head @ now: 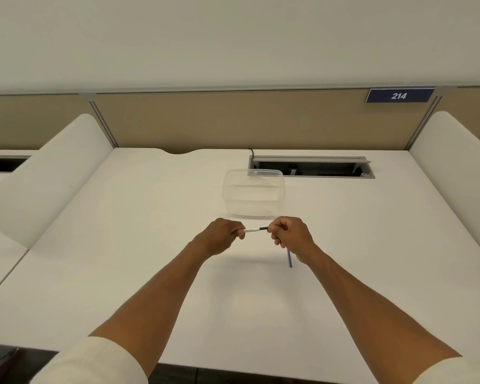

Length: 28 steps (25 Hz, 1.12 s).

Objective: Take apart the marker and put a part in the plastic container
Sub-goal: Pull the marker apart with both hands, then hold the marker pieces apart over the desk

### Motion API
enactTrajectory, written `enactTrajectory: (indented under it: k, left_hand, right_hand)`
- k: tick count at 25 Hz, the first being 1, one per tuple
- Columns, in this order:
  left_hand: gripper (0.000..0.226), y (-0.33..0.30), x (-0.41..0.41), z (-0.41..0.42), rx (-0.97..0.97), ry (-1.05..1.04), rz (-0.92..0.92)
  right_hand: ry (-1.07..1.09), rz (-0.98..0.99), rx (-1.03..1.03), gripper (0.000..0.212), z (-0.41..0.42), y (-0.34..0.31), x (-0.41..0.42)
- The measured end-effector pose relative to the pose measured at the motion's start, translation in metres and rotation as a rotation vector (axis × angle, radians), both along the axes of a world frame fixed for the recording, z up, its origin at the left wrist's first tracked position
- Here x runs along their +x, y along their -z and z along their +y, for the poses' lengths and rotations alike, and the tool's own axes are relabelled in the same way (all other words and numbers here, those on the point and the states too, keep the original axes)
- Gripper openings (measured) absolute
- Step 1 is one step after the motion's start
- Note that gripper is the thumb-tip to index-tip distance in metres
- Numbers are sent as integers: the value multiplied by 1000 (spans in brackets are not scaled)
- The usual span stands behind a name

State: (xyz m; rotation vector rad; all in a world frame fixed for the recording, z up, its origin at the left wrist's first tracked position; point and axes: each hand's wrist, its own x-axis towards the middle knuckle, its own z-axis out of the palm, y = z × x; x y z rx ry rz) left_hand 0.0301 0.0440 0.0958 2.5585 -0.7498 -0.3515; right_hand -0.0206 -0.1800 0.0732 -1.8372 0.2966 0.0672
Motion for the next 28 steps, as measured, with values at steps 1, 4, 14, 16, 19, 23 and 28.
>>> enactTrajectory:
  k: [1, 4, 14, 16, 19, 23, 28]
  left_hand:
    - [24, 1, 1, 5, 10, -11, -1]
    - [23, 7, -1, 13, 30, -50, -30]
    - [25, 21, -10, 7, 77, -103, -80]
    - [29, 23, -11, 7, 74, -138, -64]
    - [32, 28, -14, 7, 83, -151, -46]
    - [33, 33, -15, 8, 125, -130, -17]
    - [31, 37, -10, 15, 147, -149, 14]
  right_hand:
    - [-2, 6, -2, 15, -4, 0, -1]
    - [-4, 48, -8, 12, -12, 1, -3]
    - [55, 225, -96, 10, 2, 9, -5]
    - [70, 197, -163, 5, 4, 16, -5]
    - [102, 204, -299, 6, 11, 29, -4]
    - [130, 298, -440, 4, 23, 46, 0]
    - [159, 381, -522, 9, 32, 60, 6]
